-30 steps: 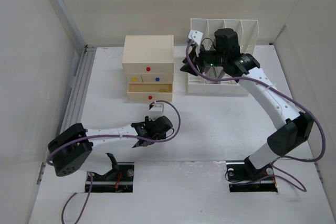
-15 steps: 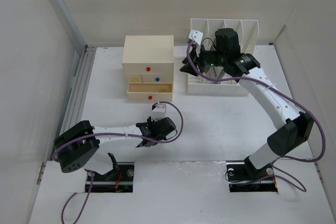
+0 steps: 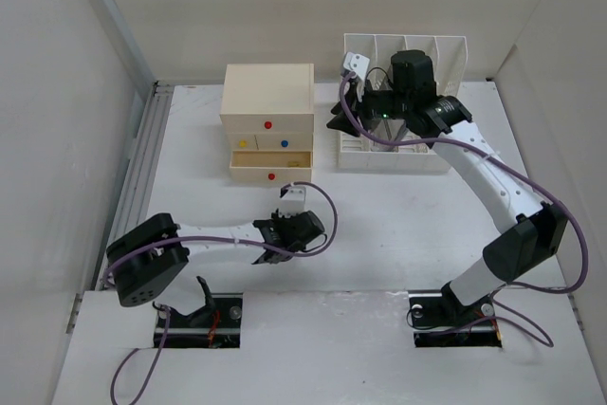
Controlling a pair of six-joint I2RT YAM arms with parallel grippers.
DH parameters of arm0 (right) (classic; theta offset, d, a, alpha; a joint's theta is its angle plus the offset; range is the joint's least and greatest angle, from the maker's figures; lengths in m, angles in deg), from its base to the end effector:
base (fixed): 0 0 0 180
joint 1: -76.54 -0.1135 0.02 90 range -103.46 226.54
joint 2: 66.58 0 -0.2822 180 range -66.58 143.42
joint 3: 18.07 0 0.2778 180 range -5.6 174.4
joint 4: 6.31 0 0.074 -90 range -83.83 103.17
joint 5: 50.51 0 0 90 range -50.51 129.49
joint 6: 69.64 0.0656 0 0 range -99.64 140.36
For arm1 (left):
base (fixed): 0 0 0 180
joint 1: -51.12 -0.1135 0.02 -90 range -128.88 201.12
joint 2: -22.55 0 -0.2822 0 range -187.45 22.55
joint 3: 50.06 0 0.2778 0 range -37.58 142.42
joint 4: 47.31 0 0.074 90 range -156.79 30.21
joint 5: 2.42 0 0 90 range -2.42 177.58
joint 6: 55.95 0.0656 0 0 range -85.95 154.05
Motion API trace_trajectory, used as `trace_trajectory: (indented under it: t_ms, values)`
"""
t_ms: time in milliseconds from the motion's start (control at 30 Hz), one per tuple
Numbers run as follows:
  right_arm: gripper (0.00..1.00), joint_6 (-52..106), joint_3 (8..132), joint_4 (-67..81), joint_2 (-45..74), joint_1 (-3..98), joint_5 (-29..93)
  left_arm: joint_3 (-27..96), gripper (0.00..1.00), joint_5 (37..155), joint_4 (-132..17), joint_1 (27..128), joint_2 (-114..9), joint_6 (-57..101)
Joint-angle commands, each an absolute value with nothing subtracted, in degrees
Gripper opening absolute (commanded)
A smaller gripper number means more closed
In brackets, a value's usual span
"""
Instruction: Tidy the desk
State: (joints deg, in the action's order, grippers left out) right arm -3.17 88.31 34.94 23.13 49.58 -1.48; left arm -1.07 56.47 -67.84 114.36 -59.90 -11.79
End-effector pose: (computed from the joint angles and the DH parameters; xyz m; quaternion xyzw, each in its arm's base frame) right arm 0.3344 0.2183 0.4240 -0.5072 0.6323 0.3095 0.4972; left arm 0.1614 -0.2448 0.1348 0.0566 0.9182 -0.0946 0.3805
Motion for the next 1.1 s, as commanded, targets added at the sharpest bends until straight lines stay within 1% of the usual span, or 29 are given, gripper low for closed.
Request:
trace_trajectory:
  t_ms: [0, 167, 233, 367, 500, 633, 867, 1067]
  values:
    - [0.46, -2.58, 88.1, 33.33, 21.04, 49.91, -3.32, -0.41, 0.0, 56.12, -70.95, 114.84, -55.77, -13.14]
    - [0.46, -2.58, 88.09, 32.8, 20.52, 50.43, -2.79, 1.43, 0.0, 56.99, -65.43, 109.84, -48.48, -6.91]
    - [0.46, -2.58, 87.57, 32.8, 20.52, 50.96, -2.79, 2.31, 0.0, 58.39, -63.32, 105.98, -47.33, -3.22]
    - [0.46, -2.58, 87.57, 32.8, 20.52, 50.96, -3.32, 5.3, 0.0, 65.93, -57.87, 97.89, -47.32, 2.66]
    - [0.46, -2.58, 87.04, 32.8, 20.52, 51.49, -4.36, 9.42, 0.0, 73.14, -51.2, 90.59, -51.53, 5.83]
    - [0.46, -2.58, 87.04, 32.8, 20.52, 51.49, -4.37, 13.46, 0.0, 76.5, -48.98, 85.76, -57.23, 7.07]
    - [0.46, -2.58, 87.04, 32.8, 20.52, 51.49, -4.37, 19.27, 0.0, 79.23, -48.45, 82.41, -63.31, 8.92]
    - [0.46, -2.58, 87.04, 32.8, 21.04, 51.49, -4.37, 20.6, 0.0, 80.46, -48.45, 80.65, -64.99, 10.76]
